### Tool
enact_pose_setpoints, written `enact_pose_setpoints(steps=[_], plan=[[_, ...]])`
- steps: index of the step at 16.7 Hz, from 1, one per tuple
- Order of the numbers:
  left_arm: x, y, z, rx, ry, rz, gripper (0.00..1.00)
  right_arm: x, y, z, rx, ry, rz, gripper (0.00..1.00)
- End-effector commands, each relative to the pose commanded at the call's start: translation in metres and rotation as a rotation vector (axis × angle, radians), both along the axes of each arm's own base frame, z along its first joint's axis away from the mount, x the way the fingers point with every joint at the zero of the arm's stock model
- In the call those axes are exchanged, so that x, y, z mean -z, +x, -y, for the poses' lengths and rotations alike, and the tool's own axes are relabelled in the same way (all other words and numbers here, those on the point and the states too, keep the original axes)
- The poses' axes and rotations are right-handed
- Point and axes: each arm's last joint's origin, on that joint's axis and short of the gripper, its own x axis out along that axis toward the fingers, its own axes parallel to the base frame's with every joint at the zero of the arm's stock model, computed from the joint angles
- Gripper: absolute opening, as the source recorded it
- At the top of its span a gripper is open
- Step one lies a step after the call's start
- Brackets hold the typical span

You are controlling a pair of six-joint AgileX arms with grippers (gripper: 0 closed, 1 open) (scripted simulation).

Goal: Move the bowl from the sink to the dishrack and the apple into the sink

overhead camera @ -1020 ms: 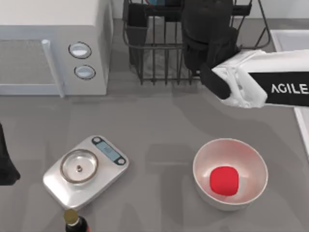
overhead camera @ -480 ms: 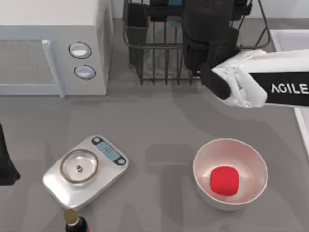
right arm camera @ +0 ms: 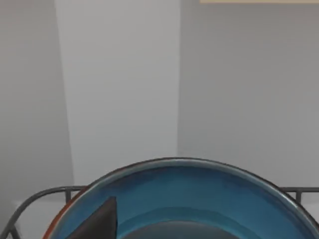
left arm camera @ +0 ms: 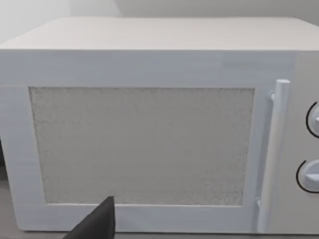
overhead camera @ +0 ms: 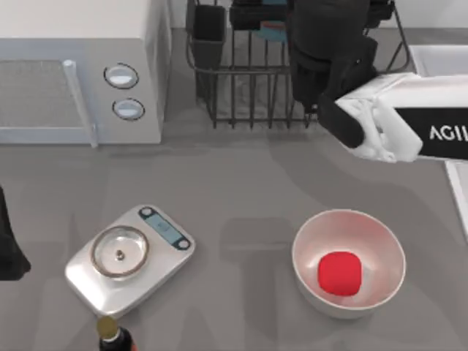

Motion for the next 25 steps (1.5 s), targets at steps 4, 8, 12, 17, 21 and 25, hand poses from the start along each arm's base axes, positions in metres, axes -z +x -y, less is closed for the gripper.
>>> enact_pose_setpoints(steps=[4, 8, 12, 17, 21, 25], plan=[[0.000, 0.000, 0.000, 0.000, 0.000, 0.000, 1.00, -0.032, -0.021, 0.044, 0.000, -0.001, 0.001, 1.00], [0.000, 0.000, 0.000, 0.000, 0.000, 0.000, 1.00, -0.065, -0.066, 0.108, 0.000, 0.000, 0.008, 1.00], [0.000, 0.000, 0.000, 0.000, 0.000, 0.000, 1.00, -0.069, -0.131, 0.171, 0.000, -0.005, -0.004, 1.00], [0.000, 0.000, 0.000, 0.000, 0.000, 0.000, 1.00, -0.035, -0.223, 0.226, -0.001, 0.005, 0.035, 1.00], [0.000, 0.000, 0.000, 0.000, 0.000, 0.000, 1.00, 0.018, -0.262, 0.244, -0.004, 0.005, 0.043, 1.00], [0.000, 0.000, 0.000, 0.000, 0.000, 0.000, 1.00, 0.060, -0.271, 0.250, -0.007, 0.003, 0.013, 1.00]])
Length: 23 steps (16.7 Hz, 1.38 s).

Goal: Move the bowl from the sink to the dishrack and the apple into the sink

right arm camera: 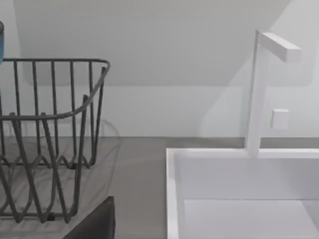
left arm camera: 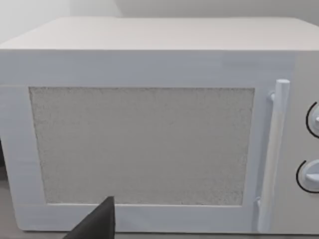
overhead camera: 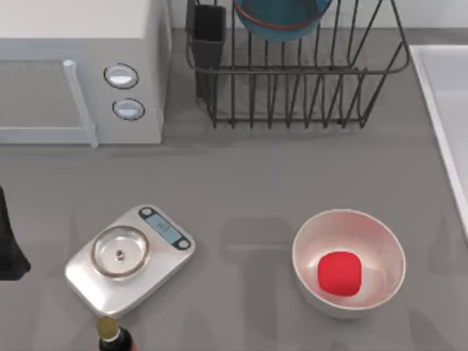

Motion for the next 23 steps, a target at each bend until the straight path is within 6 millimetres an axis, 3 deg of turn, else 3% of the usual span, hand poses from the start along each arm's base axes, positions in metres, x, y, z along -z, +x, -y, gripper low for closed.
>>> enact_pose_setpoints(steps=[2, 23], plan=[[0.0000, 0.0000, 0.0000, 0.000, 0.000, 0.000, 1.00, 0.0083, -0.0005, 0.0010, -0.001, 0.000, -0.009, 1.00], [0.0000, 0.0000, 0.0000, 0.000, 0.000, 0.000, 1.00, 0.0087, -0.0005, 0.0011, -0.001, 0.000, -0.009, 1.00]])
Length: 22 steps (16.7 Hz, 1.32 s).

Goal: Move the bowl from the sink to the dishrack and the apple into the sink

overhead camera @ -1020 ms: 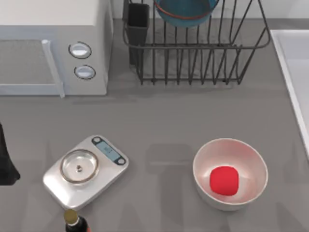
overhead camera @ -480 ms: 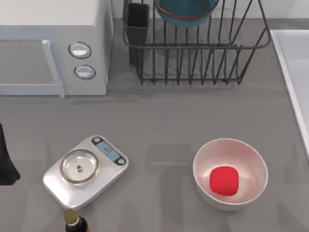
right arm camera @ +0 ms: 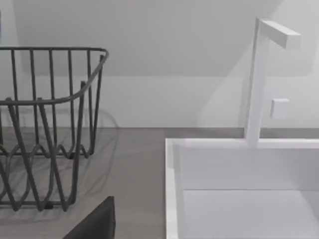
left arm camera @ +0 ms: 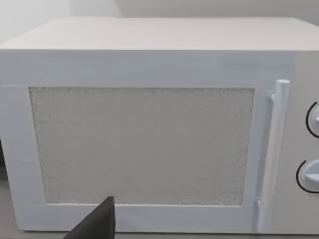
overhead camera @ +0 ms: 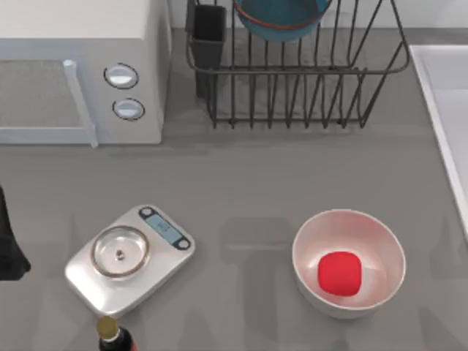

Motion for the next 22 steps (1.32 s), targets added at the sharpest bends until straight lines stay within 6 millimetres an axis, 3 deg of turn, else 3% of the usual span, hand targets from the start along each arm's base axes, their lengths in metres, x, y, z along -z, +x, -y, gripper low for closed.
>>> enact_pose_setpoints(steps=[9, 14, 18, 22], plan=[[0.000, 0.000, 0.000, 0.000, 0.000, 0.000, 1.00, -0.004, 0.000, -0.002, -0.022, 0.023, -0.033, 1.00], [0.000, 0.000, 0.000, 0.000, 0.000, 0.000, 1.00, -0.040, 0.008, -0.019, -0.138, 0.142, -0.287, 1.00], [0.000, 0.000, 0.000, 0.000, 0.000, 0.000, 1.00, -0.074, 0.039, -0.043, -0.190, 0.197, -0.615, 1.00], [0.000, 0.000, 0.000, 0.000, 0.000, 0.000, 1.00, -0.074, 0.085, -0.081, -0.176, 0.184, -0.971, 1.00]])
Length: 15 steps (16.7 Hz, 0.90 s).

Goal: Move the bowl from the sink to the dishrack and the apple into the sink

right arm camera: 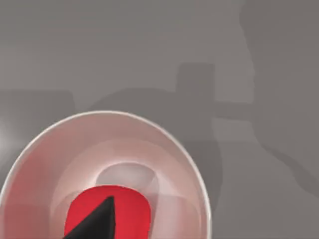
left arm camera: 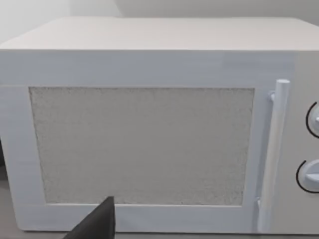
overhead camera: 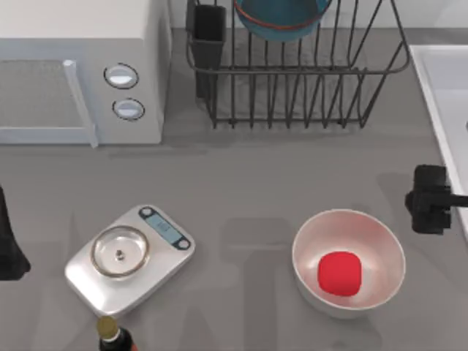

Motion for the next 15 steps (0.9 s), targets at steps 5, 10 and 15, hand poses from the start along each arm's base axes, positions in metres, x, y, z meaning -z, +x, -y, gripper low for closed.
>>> enact_pose_setpoints(steps=[5, 10, 15], plan=[[0.000, 0.000, 0.000, 0.000, 0.000, 0.000, 1.00, 0.010, 0.041, -0.062, -0.012, -0.097, -0.344, 1.00], [0.000, 0.000, 0.000, 0.000, 0.000, 0.000, 1.00, 0.031, 0.059, -0.117, 0.000, -0.220, -0.558, 1.00], [0.000, 0.000, 0.000, 0.000, 0.000, 0.000, 1.00, 0.034, 0.059, -0.129, 0.004, -0.245, -0.593, 1.00]])
